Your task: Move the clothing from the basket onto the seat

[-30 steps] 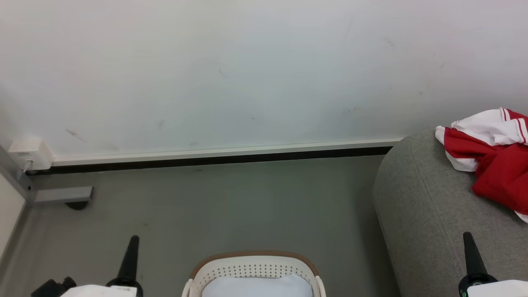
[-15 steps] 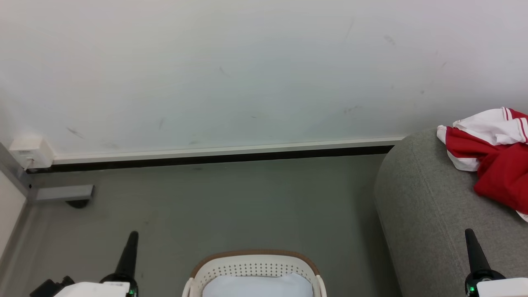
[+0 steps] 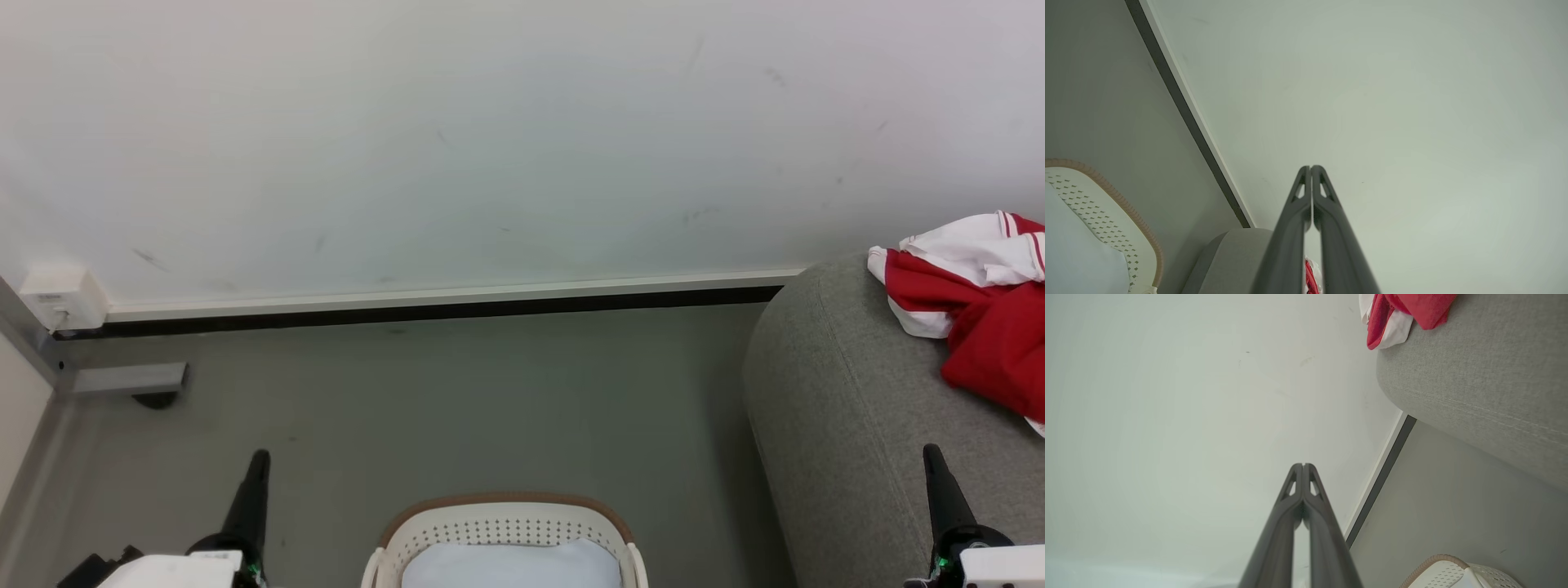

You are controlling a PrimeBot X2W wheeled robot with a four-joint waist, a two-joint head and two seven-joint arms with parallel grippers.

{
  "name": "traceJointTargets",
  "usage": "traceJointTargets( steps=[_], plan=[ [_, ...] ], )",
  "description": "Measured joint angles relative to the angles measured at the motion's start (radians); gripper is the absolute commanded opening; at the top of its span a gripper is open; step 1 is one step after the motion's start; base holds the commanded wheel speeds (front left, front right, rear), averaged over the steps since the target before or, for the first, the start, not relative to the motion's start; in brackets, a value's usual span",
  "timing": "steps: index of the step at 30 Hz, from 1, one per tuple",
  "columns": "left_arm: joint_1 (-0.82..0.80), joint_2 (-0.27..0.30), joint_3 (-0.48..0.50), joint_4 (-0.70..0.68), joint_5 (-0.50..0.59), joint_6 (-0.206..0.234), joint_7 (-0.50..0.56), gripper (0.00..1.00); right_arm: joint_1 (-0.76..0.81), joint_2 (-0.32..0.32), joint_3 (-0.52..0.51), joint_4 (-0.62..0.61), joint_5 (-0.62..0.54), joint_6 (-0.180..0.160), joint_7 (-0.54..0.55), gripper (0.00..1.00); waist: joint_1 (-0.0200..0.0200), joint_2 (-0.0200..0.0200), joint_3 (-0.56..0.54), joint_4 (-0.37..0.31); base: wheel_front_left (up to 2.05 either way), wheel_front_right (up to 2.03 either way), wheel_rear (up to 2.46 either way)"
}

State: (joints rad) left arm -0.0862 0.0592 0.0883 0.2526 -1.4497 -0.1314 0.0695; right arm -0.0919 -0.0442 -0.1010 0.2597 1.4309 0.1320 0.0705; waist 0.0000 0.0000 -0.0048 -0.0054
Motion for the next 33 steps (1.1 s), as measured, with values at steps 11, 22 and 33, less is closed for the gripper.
traceJointTargets(
  steps=[11, 22, 33],
  plan=[
    [-0.010, -0.006, 0.011, -0.002, -0.075, 0.000, 0.022, 0.00, -0.008, -0.001, -0.005, -0.005, 0.080, 0.000, 0.020, 0.00, 0.0000, 0.0000, 0.003, 0.002, 0.00, 0.00, 0.00],
    [-0.017, -0.009, 0.024, -0.004, -0.142, 0.000, 0.041, 0.00, -0.010, -0.002, -0.010, -0.010, 0.157, 0.000, 0.040, 0.00, 0.0000, 0.0000, 0.007, 0.005, 0.00, 0.00, 0.00],
    [-0.019, -0.010, 0.027, -0.005, -0.155, 0.000, 0.045, 0.00, -0.011, -0.002, -0.012, -0.012, 0.182, 0.000, 0.044, 0.00, 0.0000, 0.0000, 0.008, 0.005, 0.00, 0.00, 0.00]
  ],
)
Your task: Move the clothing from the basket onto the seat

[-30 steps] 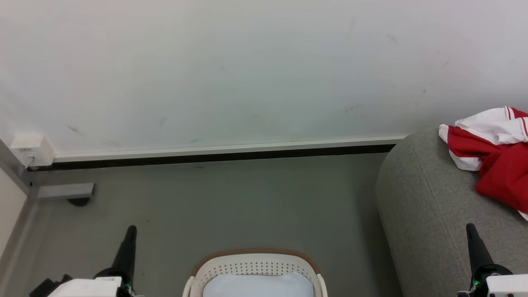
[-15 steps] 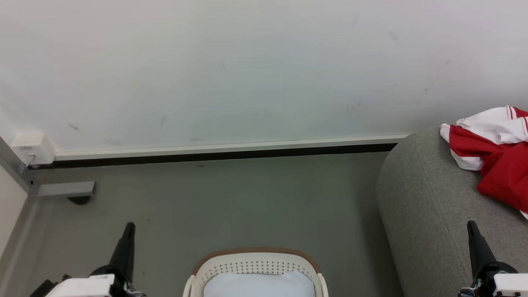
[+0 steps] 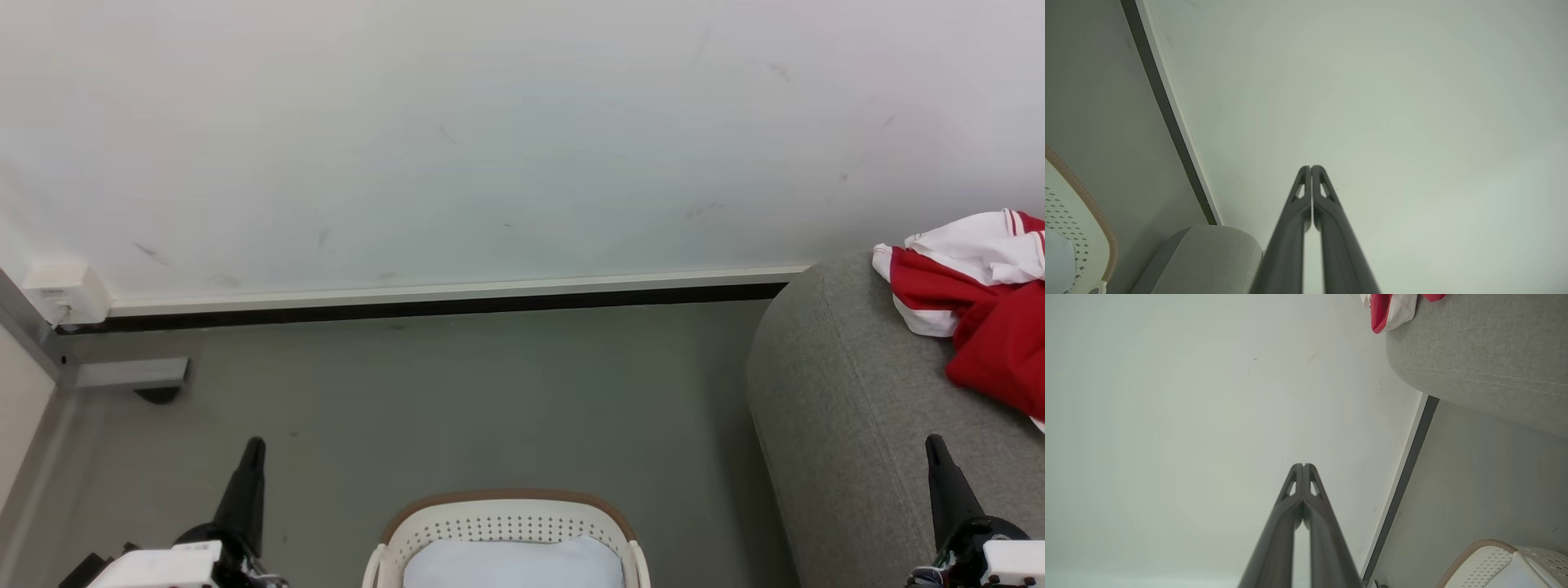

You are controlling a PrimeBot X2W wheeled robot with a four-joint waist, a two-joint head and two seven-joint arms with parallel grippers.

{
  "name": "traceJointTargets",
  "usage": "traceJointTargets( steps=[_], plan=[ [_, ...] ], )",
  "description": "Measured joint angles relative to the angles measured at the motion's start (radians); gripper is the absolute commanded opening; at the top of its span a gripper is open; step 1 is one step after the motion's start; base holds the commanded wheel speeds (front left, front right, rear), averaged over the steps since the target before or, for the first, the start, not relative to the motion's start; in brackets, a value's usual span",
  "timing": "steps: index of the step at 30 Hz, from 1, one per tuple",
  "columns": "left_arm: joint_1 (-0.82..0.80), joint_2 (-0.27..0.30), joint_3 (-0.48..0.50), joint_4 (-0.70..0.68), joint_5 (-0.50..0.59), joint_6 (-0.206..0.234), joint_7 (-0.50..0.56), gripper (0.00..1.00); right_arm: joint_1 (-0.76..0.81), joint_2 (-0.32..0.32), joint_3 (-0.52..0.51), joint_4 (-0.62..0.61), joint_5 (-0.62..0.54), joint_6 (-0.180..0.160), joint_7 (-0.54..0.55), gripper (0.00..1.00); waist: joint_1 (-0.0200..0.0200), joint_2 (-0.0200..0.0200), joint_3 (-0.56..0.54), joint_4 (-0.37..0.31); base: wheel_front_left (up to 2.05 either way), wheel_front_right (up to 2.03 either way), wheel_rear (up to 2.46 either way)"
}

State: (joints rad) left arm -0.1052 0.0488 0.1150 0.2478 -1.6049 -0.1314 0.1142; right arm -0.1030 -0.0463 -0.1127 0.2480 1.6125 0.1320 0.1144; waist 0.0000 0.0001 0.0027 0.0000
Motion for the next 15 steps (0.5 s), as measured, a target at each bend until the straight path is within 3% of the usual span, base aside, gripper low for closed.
traceJointTargets(
  steps=[15],
  plan=[
    [0.000, 0.000, 0.000, 0.000, 0.000, 0.000, 0.000, 0.00, 0.000, 0.000, 0.000, 0.000, 0.000, 0.000, 0.000, 0.00, 0.0000, 0.0000, 0.000, 0.000, 0.00, 0.00, 0.00]
  ],
)
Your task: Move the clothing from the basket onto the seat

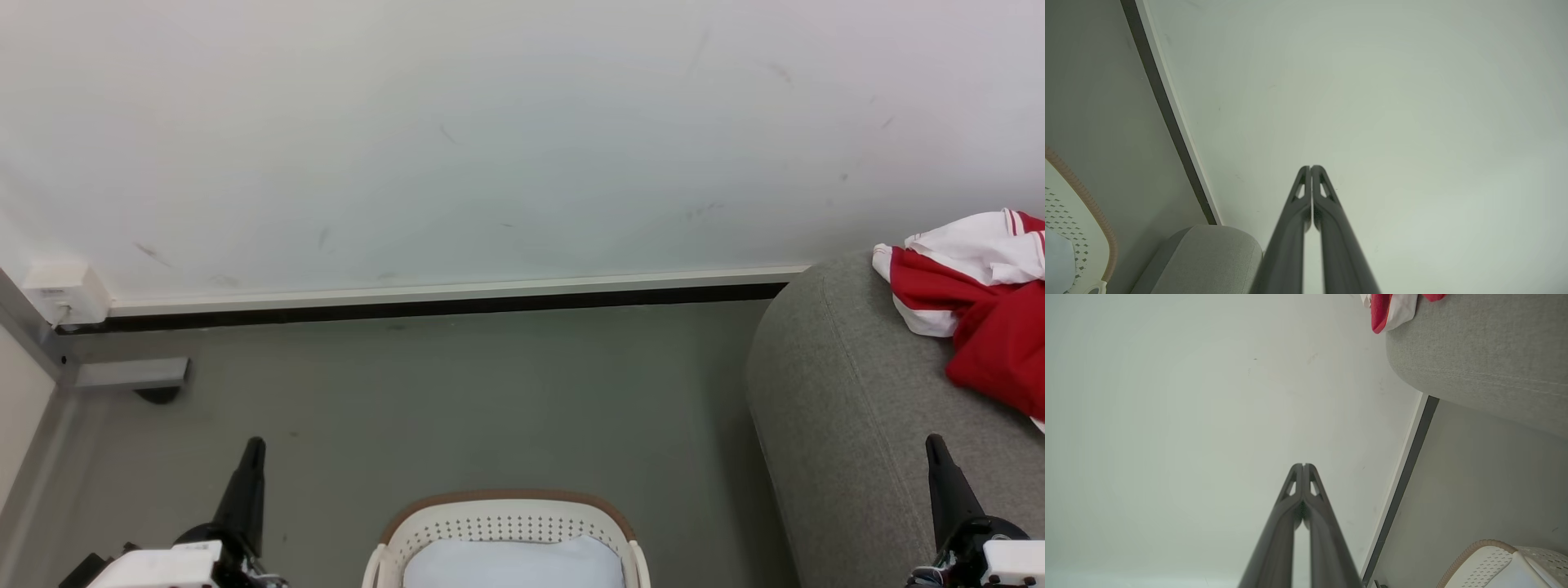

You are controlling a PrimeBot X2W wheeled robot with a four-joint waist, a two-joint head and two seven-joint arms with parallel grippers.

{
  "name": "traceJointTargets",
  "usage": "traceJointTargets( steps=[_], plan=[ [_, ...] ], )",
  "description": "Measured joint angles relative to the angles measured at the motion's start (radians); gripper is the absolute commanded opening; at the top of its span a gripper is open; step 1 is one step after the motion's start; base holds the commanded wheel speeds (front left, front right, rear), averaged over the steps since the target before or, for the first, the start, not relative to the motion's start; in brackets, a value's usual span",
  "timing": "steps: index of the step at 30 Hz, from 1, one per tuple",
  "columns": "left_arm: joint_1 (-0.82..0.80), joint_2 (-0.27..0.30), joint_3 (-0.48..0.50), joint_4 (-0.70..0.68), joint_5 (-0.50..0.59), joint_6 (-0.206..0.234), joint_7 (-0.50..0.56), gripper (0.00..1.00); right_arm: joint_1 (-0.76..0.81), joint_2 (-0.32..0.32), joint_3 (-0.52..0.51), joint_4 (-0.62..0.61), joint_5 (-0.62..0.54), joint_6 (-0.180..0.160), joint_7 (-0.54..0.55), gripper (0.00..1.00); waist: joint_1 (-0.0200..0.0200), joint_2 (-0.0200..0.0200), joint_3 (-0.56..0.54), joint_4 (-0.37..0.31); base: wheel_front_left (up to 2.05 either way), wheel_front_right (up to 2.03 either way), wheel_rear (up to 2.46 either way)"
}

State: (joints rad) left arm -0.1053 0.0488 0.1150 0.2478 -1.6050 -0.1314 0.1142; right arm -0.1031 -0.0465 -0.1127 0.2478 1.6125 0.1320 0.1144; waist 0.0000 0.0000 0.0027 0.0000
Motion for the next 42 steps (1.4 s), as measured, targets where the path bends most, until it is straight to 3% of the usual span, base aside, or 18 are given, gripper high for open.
traceJointTargets(
  steps=[42],
  plan=[
    [0.000, 0.000, 0.000, 0.000, 0.000, 0.000, 0.000, 0.00, 0.000, 0.000, 0.000, 0.000, 0.000, 0.000, 0.000, 0.00, 0.0000, 0.0000, 0.000, 0.000, 0.00, 0.00, 0.00]
  ],
)
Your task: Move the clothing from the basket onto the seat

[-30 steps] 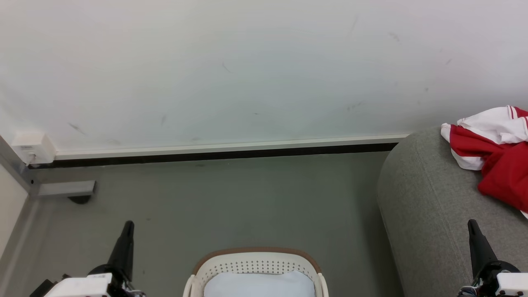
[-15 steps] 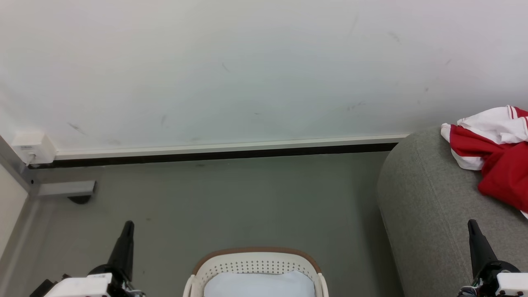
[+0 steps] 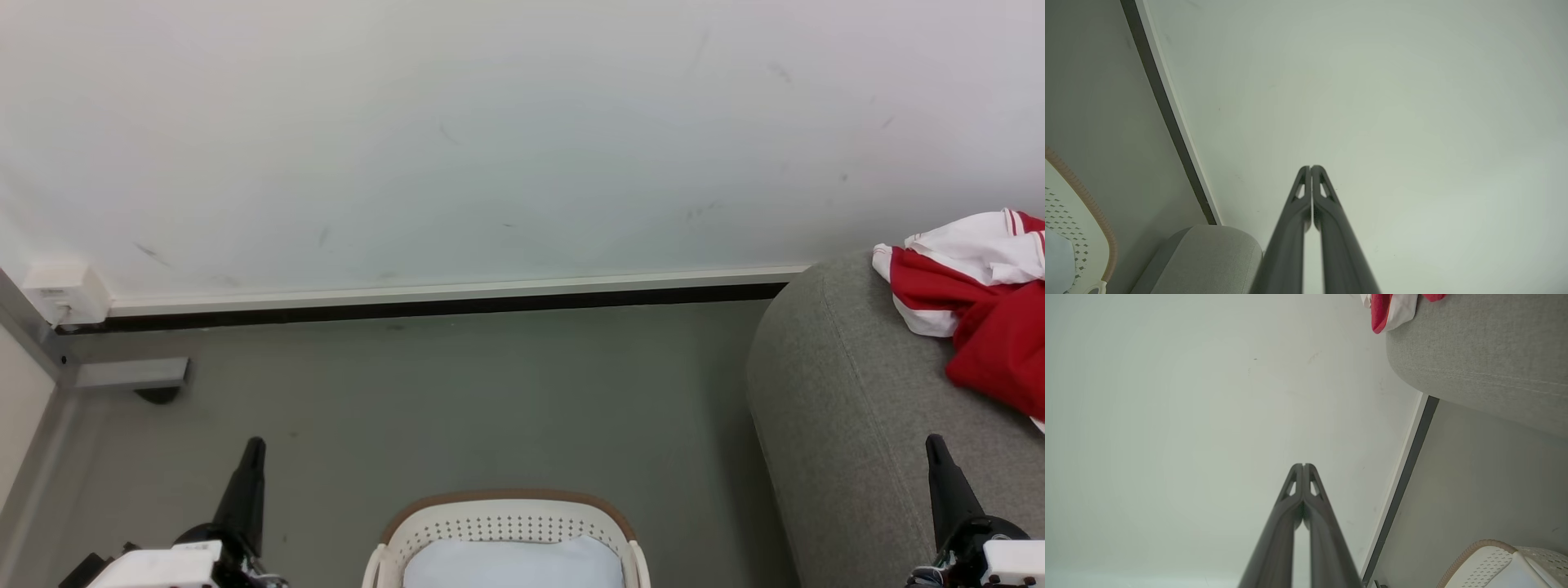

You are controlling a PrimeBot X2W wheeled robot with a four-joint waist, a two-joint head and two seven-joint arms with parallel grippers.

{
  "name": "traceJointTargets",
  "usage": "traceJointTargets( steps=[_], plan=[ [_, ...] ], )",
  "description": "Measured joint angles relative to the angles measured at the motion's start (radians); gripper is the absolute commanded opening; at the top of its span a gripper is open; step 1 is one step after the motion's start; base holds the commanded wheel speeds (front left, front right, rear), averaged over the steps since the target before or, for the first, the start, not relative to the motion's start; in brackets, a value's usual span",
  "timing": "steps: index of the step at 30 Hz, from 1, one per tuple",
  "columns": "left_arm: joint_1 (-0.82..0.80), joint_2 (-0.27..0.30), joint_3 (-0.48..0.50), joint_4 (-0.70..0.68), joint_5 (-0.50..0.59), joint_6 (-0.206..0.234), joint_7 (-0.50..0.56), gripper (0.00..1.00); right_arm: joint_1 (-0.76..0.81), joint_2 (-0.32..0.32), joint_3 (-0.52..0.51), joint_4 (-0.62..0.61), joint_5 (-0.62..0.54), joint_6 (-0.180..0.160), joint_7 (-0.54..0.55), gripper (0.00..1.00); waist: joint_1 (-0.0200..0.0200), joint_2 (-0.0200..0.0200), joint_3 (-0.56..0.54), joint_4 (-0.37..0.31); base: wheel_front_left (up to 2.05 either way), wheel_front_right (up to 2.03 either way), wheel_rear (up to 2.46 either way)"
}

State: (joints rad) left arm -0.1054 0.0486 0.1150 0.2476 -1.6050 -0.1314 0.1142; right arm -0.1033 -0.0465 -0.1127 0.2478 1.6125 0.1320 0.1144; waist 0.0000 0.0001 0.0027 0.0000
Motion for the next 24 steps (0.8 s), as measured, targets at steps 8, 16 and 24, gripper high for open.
traceJointTargets(
  steps=[8, 16, 24],
  plan=[
    [0.000, 0.000, 0.000, 0.000, 0.000, 0.000, 0.000, 0.00, 0.000, 0.000, 0.000, 0.000, 0.000, 0.000, 0.000, 0.00, 0.0000, 0.0000, 0.000, 0.000, 0.00, 0.00, 0.00],
    [0.000, 0.000, 0.000, 0.000, 0.000, 0.000, 0.000, 0.00, 0.000, 0.000, 0.000, 0.000, 0.000, 0.000, 0.000, 0.00, 0.0000, 0.0000, 0.000, 0.000, 0.00, 0.00, 0.00],
    [0.000, 0.000, 0.000, 0.000, 0.000, 0.000, 0.000, 0.00, 0.000, 0.000, 0.000, 0.000, 0.000, 0.000, 0.000, 0.00, 0.0000, 0.0000, 0.000, 0.000, 0.00, 0.00, 0.00]
  ],
)
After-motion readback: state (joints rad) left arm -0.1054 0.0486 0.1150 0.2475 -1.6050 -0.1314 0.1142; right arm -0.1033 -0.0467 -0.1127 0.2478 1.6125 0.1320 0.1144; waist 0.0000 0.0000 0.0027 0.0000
